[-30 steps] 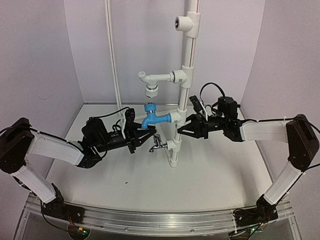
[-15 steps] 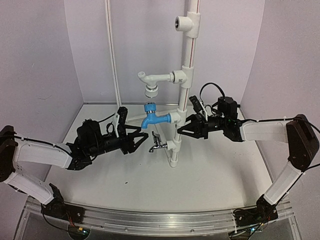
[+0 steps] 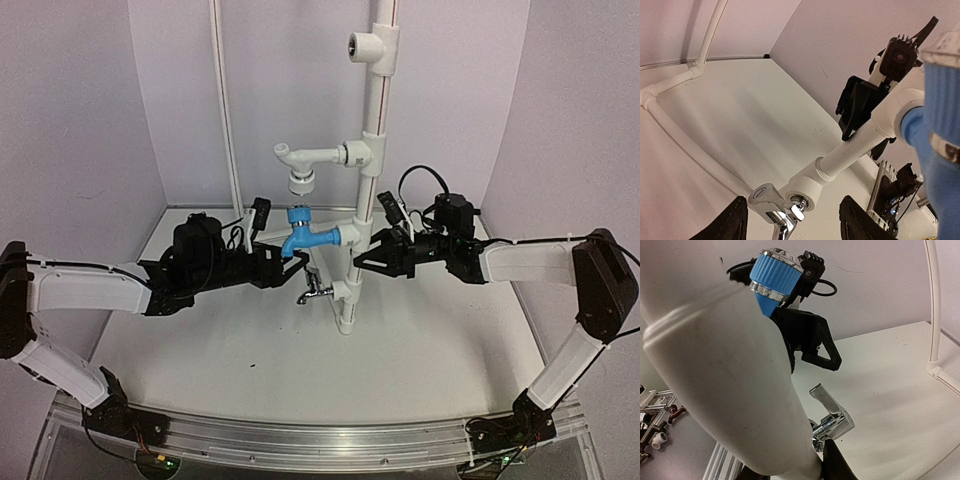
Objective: Install the water faucets
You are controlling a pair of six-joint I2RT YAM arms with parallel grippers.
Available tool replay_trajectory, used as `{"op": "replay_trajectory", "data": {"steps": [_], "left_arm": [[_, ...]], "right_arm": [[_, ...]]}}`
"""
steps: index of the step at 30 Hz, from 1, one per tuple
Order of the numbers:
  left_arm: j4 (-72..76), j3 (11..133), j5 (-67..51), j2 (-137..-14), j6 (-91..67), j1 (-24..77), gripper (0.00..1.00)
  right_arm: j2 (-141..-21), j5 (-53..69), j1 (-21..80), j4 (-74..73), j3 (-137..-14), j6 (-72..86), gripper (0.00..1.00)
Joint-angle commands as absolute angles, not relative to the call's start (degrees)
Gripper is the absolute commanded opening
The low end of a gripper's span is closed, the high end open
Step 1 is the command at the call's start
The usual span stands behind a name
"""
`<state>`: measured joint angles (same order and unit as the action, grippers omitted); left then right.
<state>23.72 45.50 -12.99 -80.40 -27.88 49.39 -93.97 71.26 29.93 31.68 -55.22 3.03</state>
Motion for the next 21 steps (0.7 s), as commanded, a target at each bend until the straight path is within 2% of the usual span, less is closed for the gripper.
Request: {"op": "replay_trajectory", "data": {"steps": [1, 12, 14, 18, 21], "left_arm": [[19.5, 50.1, -11.5, -82.7, -30.0, 50.0, 0.63], [14.6, 55.1, -9.7, -86.3, -32.5, 50.0, 0.59], [15.5, 55.1, -11.4, -86.6, -32.9, 50.0, 0.54], [17.3, 54.3, -14.3, -86.6, -32.9, 49.9, 0.38], [16.6, 54.2, -14.4, -86.2, -33.2, 49.9, 0.35]], "right_arm": [[-93.5, 70.8, 30.2, 26.2, -57.6, 15.1, 0.0], [-93.7, 71.1, 30.2, 26.2, -57.7, 14.9, 0.0], [-93.8, 71.2, 30.2, 26.2, -57.8, 14.9, 0.0], [-93.7, 71.4, 30.2, 26.2, -57.8, 14.9, 0.0], [-93.7, 71.4, 30.2, 26.1, -57.8, 14.8, 0.0]]}}
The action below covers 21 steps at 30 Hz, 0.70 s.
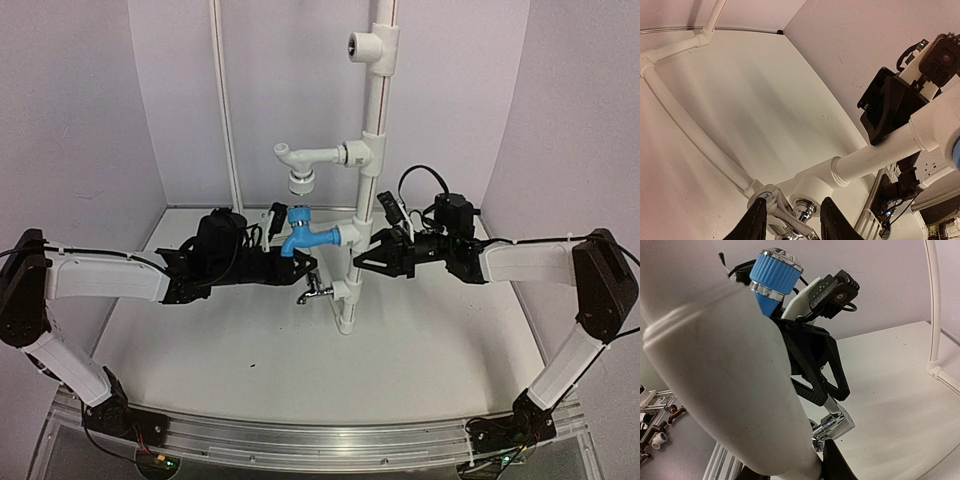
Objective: Install the water faucets
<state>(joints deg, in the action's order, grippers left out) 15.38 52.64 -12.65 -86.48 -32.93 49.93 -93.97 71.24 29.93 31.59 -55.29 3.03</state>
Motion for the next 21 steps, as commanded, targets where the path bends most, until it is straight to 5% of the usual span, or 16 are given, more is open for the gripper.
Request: {"op": "replay_trajectory", "data": {"steps": [1, 8, 21], "left_arm": [[15.7, 54.5, -14.3, -86.3, -33.1, 50.0, 0.35], [13.0, 54.6, -12.3, -86.1, -33.5, 49.9, 0.31], [17.3, 52.1, -14.0, -84.7, -33.8, 48.9, 0.02]], "right_arm": [[-93.7, 71.4, 30.2, 26.1, -57.9, 14.8, 0.0], [-93.5, 71.4, 30.2, 26.1, -57.8, 14.8, 0.0], [-93.0, 71.5, 30.2, 25.9, -57.8, 14.8, 0.0]]}}
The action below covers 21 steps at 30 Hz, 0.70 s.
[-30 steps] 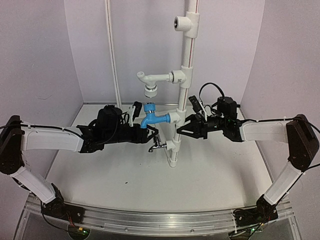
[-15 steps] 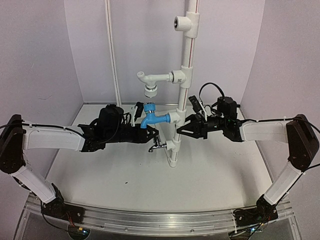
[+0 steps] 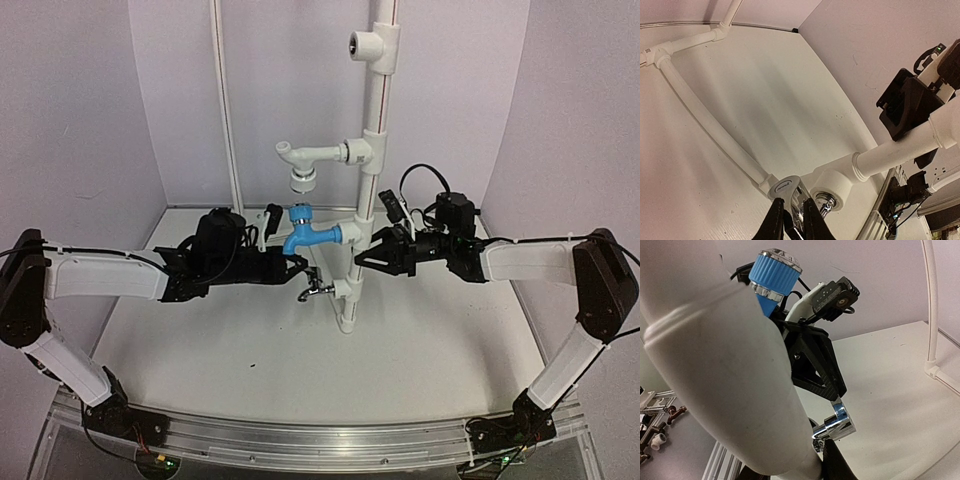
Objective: Install the water faucets
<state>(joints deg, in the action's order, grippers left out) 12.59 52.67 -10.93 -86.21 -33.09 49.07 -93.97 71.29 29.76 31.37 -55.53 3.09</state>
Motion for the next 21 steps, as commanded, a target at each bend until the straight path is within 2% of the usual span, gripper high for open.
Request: {"op": "replay_trajectory", "data": {"steps": [1, 11, 21], "left_arm": [[18.1, 51.7, -14.6, -84.7, -33.9, 48.8, 0.01], [38.2, 40.3, -21.7, -79.7, -27.3, 48.7, 0.0], [40.0, 39.3, -34.1, -78.9, -17.1, 48.8, 0.0]], "right_arm": [[-93.0, 71.5, 30.2, 25.9, -57.8, 14.8, 0.0], [-93.9, 71.5, 30.2, 25.8, -57.7, 14.5, 0.0], [-94.4, 71.5, 30.2, 25.8, -58.6, 15.1, 0.0]]}}
